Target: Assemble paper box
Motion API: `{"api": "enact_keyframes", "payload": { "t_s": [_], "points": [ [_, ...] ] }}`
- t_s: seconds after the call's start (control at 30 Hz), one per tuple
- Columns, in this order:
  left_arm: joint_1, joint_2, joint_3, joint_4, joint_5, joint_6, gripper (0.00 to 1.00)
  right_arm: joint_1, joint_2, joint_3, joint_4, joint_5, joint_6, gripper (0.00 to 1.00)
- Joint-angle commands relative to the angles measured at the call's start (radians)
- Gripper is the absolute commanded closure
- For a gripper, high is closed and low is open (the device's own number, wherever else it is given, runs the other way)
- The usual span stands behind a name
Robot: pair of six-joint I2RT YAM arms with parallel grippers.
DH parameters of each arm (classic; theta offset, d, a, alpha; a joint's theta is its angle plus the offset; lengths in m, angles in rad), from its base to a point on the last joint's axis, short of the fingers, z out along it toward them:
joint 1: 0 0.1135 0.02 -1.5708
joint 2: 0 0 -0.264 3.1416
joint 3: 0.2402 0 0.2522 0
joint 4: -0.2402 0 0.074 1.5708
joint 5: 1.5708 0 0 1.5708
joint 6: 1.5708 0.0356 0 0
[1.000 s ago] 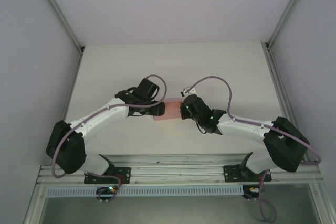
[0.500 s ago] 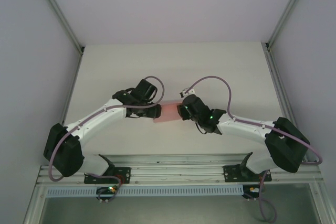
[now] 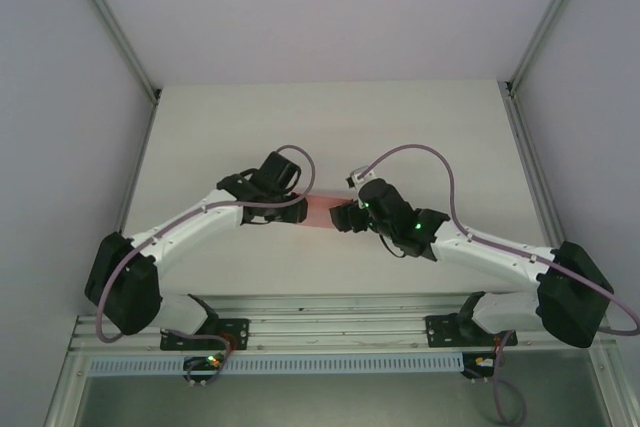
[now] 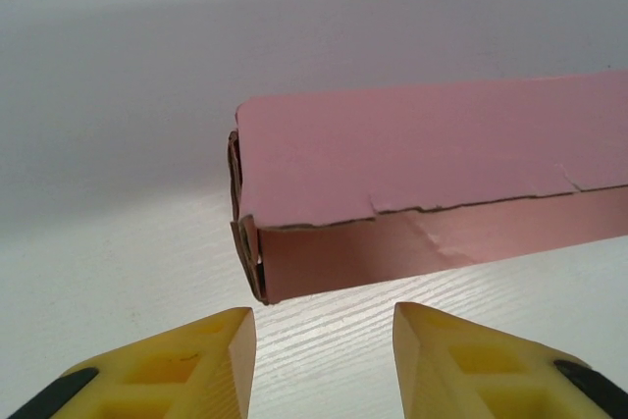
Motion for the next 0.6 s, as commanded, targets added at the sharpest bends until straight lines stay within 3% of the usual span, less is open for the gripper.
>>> {"api": "enact_keyframes", "payload": {
  "t_s": [0.0, 0.27, 0.43, 0.57],
  "points": [
    [0.01, 0.006, -0.009, 0.006, 0.008, 0.009, 0.59, -0.015, -0.021, 0.044, -0.032, 0.019, 0.019, 0.17],
    [0.02, 0.0, -0.012, 0.016, 0.002, 0.014, 0.58, -0.118, 0.027, 0.107, -0.095, 0.041, 0.112, 0.14],
    [0.02, -0.058, 0.003, -0.005, -0.009, 0.015, 0.57, -0.139, 0.094, 0.101, -0.1, -0.007, 0.124, 0.19],
    [0.043, -0.157, 0.027, -0.004, -0.018, -0.003, 0.44, -0.145, 0.124, 0.101, -0.113, -0.017, 0.144, 0.2]
  ]
}}
